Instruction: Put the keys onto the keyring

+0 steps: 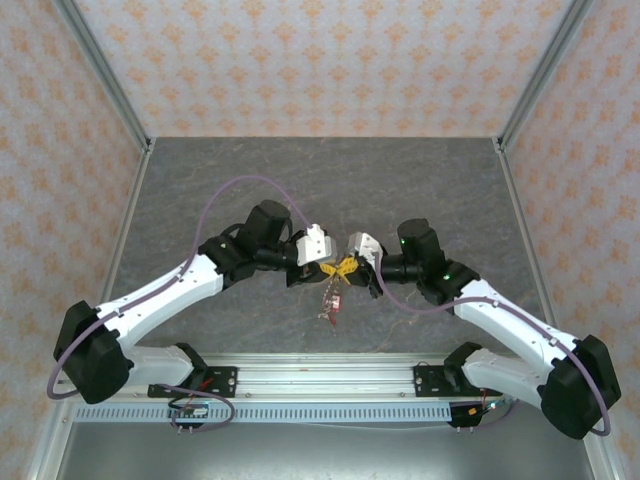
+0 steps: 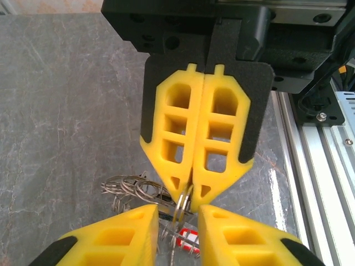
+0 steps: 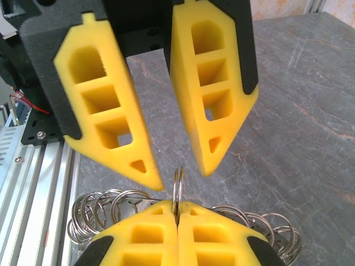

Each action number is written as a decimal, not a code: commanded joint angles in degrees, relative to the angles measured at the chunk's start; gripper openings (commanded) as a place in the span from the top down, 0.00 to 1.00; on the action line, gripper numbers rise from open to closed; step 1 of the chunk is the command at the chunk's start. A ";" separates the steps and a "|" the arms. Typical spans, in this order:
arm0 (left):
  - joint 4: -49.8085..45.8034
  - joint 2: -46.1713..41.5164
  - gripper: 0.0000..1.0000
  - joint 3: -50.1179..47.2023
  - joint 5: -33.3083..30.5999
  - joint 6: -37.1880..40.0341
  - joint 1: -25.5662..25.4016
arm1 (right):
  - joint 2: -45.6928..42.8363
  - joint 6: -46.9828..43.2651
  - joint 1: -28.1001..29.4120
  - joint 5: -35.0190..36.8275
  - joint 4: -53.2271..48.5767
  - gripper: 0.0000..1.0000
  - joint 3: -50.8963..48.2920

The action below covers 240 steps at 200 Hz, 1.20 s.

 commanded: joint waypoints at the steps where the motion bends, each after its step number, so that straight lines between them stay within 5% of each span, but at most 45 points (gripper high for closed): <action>1: -3.84 1.16 0.77 2.32 -1.78 2.22 -0.65 | -0.36 -1.85 0.62 -0.30 0.92 1.00 3.02; 40: -5.88 2.20 0.78 3.57 -1.16 3.30 -0.69 | -0.36 -1.26 1.14 -0.30 2.34 1.00 3.22; 63: -5.69 2.35 1.00 3.87 0.10 3.37 -0.74 | 0.05 -1.16 1.58 -0.09 2.59 1.00 3.12; 104: 2.03 -0.10 1.00 0.28 3.45 -0.53 0.36 | -2.45 1.55 0.90 4.09 6.40 0.95 -1.80; 119: 7.77 -1.34 1.00 -2.30 7.63 -3.84 1.67 | -2.56 3.95 -0.42 1.29 8.63 0.87 -4.00; 155: 16.46 -2.72 1.00 -5.54 12.70 -9.05 2.86 | -1.97 12.11 -1.59 -0.74 22.00 0.86 -9.49; 240: 13.77 -1.83 1.00 -4.76 13.42 -8.17 2.86 | -1.99 12.90 -1.57 -1.53 24.16 0.84 -7.97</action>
